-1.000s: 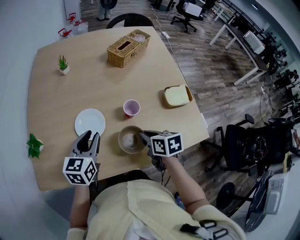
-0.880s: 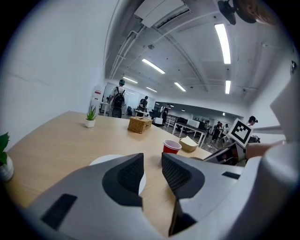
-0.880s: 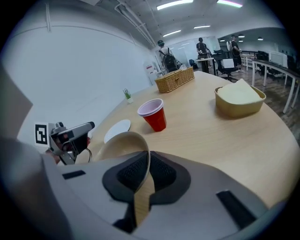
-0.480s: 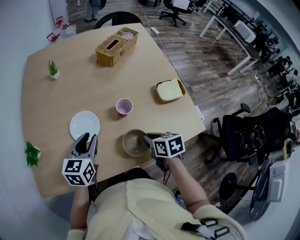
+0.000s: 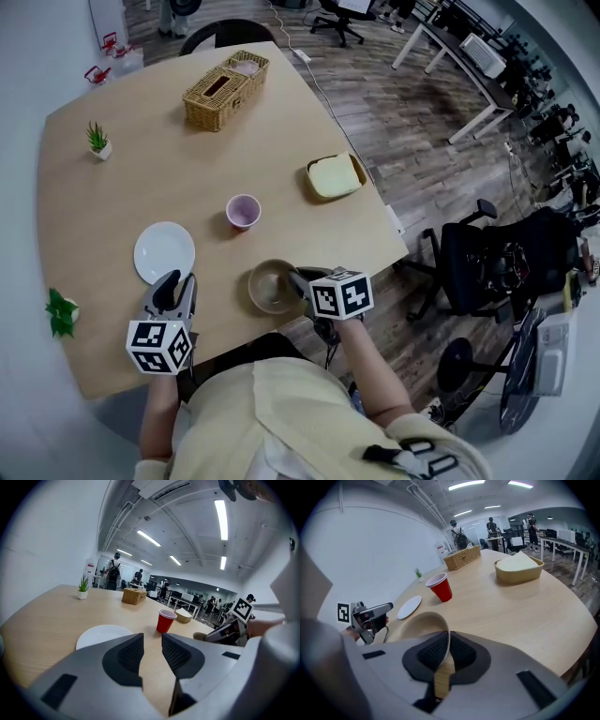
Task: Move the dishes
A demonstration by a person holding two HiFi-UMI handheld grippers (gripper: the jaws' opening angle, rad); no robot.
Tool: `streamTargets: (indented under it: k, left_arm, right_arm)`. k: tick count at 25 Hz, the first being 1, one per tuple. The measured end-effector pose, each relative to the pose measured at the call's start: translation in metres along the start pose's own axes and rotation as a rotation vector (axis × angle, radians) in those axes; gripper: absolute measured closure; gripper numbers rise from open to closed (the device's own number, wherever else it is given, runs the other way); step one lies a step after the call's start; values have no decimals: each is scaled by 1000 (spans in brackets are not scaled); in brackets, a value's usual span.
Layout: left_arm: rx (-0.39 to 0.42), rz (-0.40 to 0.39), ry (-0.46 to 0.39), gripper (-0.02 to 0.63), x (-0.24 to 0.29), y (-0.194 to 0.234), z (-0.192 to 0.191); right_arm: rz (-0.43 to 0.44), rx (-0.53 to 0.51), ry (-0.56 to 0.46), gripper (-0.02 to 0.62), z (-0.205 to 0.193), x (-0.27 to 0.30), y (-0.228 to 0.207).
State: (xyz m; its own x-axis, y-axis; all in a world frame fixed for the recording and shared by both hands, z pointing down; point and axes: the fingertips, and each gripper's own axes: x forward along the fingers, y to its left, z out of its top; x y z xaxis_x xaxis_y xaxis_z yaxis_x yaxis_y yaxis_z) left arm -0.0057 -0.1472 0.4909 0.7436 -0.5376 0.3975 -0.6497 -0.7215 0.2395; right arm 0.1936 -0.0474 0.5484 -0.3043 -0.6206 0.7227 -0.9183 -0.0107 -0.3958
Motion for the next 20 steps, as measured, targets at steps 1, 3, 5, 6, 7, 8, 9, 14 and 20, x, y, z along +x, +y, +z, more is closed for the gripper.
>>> streamTargets:
  k: [1, 3, 5, 6, 7, 8, 9, 14, 20]
  left_arm:
    - [0, -2, 3, 480, 1, -1, -1]
    - [1, -7, 7, 480, 3, -3, -2]
    - [4, -9, 12, 480, 4, -5, -3]
    - [5, -10, 14, 480, 5, -5, -4]
    - [6, -9, 16, 480, 5, -6, -5]
    - [6, -9, 18, 480, 5, -6, -5]
    - [4, -7, 19, 480, 5, -6, -6]
    - [-10, 3, 30, 480, 3, -2, -8]
    - [-36, 29, 27, 480, -1, 6, -9]
  right_arm:
    - [0, -2, -4, 566, 0, -1, 0]
    - [1, -7, -10, 565, -1, -1, 0]
    - [-1, -12, -17, 565, -1, 0, 0]
    - [0, -15, -20, 565, -1, 1, -1]
    - [3, -18, -24, 563, -1, 1, 0]
    - [9, -20, -30, 563, -1, 1, 0]
    - [17, -20, -38, 563, 0, 1, 2]
    - [40, -16, -78, 483, 10, -1, 5]
    - [22, -29, -119, 465, 20, -8, 3]
